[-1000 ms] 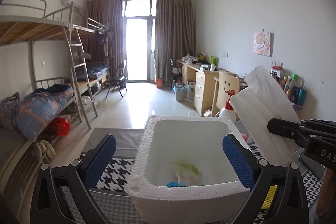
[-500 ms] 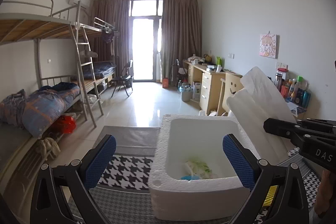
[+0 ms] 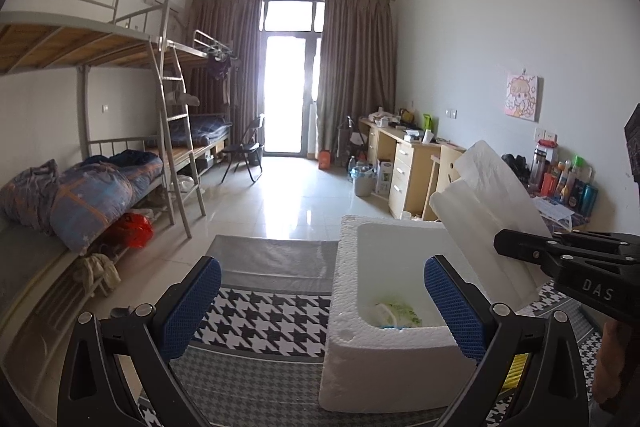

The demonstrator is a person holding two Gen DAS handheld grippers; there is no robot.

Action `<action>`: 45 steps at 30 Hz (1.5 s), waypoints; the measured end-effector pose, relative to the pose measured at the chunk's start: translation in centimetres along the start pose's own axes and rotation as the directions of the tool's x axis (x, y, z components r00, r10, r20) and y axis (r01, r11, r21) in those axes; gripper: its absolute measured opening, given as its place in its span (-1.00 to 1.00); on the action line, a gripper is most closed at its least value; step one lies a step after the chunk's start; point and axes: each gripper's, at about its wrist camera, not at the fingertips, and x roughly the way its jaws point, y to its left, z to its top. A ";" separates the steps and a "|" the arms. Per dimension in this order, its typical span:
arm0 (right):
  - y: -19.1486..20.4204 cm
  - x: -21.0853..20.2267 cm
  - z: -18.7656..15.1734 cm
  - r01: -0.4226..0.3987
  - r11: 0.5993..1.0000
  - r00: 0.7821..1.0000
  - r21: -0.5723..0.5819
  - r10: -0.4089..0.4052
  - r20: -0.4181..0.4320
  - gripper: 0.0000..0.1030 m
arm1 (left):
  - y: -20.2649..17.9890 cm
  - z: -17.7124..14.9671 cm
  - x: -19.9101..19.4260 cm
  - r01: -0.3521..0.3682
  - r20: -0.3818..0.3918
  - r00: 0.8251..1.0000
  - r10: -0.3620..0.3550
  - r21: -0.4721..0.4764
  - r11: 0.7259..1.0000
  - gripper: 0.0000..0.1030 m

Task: Organize soft objects
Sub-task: 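Move the right tool over the foam box and open it to drop the tissue, then bring both tools back to the yellow sponge and grey sock on the table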

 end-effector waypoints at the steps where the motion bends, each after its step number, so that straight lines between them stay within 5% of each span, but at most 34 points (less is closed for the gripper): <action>1: 0.1 0.1 0.0 0.001 1.000 1.000 -0.001 -0.001 -0.003 -0.86 | -0.1 0.0 0.0 -0.001 0.001 1.000 0.001 0.001 1.000 0.98; 18: 0.4 3.5 -0.4 -0.005 1.000 0.996 0.026 0.007 -0.093 -0.80 | 1.4 -0.6 -0.3 -0.005 0.004 1.000 0.005 -0.010 1.000 0.98; 19: 0.4 3.6 -0.4 -0.008 1.000 0.995 0.029 0.010 -0.097 -0.73 | 1.5 -0.6 -0.3 -0.006 0.004 1.000 0.006 -0.011 1.000 0.98; 21: 0.5 4.0 -0.6 -0.013 0.999 0.995 0.029 0.016 -0.103 -0.13 | 1.8 -0.7 -0.3 -0.004 0.001 1.000 0.004 -0.015 1.000 0.98; 23: 0.7 4.0 -0.9 -0.013 1.000 0.995 0.018 0.015 -0.096 0.27 | 2.0 -0.8 -0.2 -0.004 -0.001 1.000 0.004 -0.017 1.000 0.98; 43: 0.0 0.9 -0.9 0.006 0.999 0.999 0.041 -0.005 -0.042 0.32 | -0.6 -0.4 -2.4 0.032 0.019 0.999 -0.032 -0.004 0.999 0.98; 45: -0.4 0.3 -1.0 0.007 0.999 0.999 0.052 -0.005 -0.032 0.44 | -1.2 -0.4 -2.6 0.033 0.016 0.999 -0.033 0.004 0.999 0.98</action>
